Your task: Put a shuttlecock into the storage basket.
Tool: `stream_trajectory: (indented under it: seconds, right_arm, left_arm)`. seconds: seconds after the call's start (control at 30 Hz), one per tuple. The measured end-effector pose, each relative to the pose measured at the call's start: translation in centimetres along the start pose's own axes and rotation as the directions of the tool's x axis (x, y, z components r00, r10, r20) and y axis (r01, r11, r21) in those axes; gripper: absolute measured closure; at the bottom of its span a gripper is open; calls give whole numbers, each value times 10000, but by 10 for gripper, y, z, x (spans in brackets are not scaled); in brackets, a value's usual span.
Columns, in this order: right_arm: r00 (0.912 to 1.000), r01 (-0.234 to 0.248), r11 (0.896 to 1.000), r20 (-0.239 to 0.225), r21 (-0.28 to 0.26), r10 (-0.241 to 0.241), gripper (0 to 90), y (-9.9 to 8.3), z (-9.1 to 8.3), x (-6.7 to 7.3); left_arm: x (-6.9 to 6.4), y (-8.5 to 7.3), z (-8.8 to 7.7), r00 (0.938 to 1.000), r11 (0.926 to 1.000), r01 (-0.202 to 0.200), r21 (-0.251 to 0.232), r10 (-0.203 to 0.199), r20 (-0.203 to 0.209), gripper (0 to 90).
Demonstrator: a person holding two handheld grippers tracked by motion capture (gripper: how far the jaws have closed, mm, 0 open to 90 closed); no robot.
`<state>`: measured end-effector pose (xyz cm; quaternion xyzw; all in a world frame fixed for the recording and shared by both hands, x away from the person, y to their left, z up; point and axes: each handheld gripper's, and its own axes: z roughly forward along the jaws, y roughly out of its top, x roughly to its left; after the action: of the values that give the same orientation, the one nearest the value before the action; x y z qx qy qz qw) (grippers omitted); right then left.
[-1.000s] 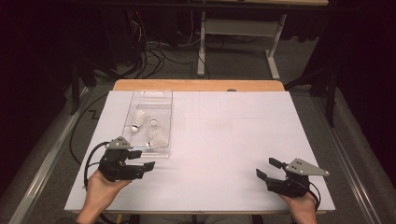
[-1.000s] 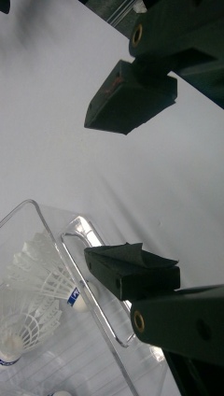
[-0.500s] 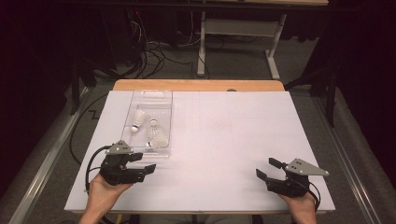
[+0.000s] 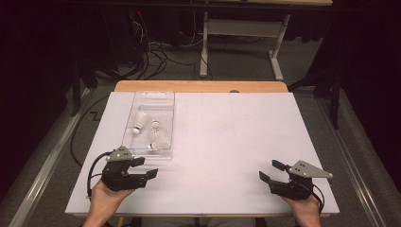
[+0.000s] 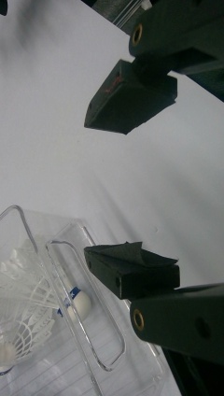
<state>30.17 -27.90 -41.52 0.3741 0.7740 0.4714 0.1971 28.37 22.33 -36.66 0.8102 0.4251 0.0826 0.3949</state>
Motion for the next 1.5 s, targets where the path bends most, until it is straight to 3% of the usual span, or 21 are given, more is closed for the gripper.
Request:
stream_trajectory:
  seconds: [0.23, 0.9, 1.5]
  right_arm:
    - [10000, 37, 10000, -9, 23, -37, 320, 0, 1, 0]
    - [10000, 49, 10000, -19, -5, -49, 320, 0, 1, 0]
    - [10000, 30, 10000, -22, -3, -30, 320, 0, 1, 0]
  left_arm:
    - [1, -7, 4, 9998, 9998, 199, -87, -198, 80, 333]
    - [8, -19, 8, 9996, 9985, 156, -522, -168, -239, 333]
    - [17, -29, 7, 9977, 9939, 497, -986, -539, -409, 321]
